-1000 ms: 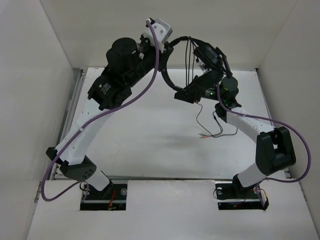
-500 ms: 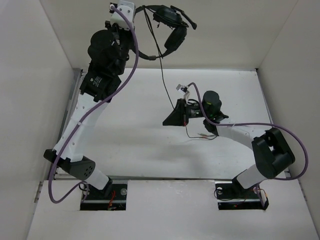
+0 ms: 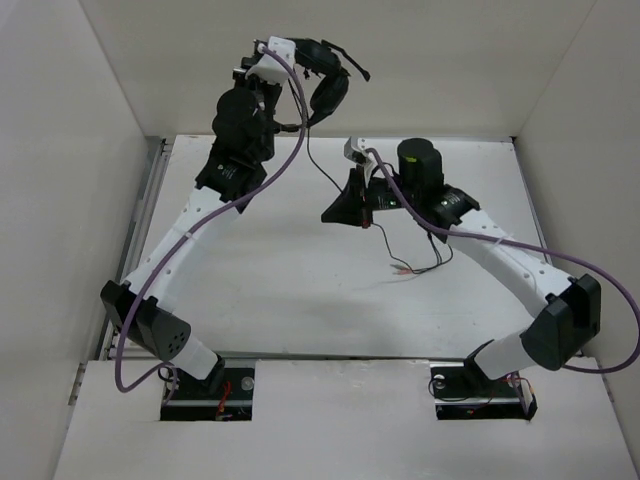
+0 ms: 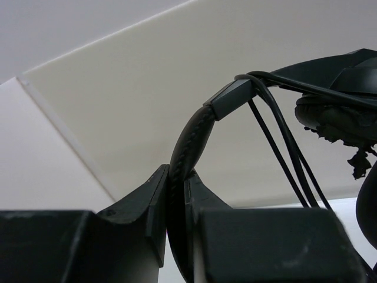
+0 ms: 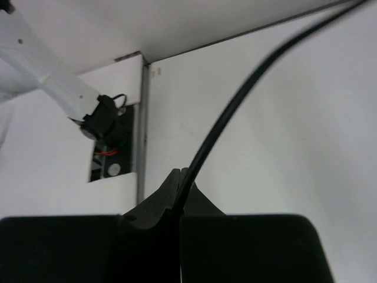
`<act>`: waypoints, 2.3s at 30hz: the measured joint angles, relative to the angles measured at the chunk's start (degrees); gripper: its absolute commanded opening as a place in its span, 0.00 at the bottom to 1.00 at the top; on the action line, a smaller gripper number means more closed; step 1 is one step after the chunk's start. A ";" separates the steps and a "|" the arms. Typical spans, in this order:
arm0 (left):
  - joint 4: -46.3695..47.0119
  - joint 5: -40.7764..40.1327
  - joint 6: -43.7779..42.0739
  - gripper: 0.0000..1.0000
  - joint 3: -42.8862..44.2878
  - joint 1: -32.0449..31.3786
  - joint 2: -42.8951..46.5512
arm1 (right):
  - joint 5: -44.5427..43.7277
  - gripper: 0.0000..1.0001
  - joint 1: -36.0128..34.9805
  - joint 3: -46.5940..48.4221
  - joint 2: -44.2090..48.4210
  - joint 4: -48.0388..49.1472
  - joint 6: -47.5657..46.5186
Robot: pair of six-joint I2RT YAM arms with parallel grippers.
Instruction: Wrap the headphones
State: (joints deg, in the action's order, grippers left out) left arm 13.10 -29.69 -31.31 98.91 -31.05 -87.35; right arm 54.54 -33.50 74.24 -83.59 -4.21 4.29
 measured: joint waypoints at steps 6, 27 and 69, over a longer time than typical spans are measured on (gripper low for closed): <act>2.62 -1.97 -3.91 0.00 -7.08 -0.22 0.00 | -9.90 0.00 -4.02 14.45 0.22 -18.75 -16.02; -4.37 2.21 0.00 0.00 -20.50 -5.53 5.40 | -52.33 0.01 -4.02 29.24 0.42 -27.43 -56.48; -32.92 46.05 19.02 0.00 -4.92 -9.88 9.44 | -31.89 0.10 10.23 17.03 -5.20 -2.97 -32.74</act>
State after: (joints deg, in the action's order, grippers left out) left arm -19.81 16.36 -12.29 94.00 -40.93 -77.91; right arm 22.65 -23.27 91.26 -88.79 -7.18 -28.45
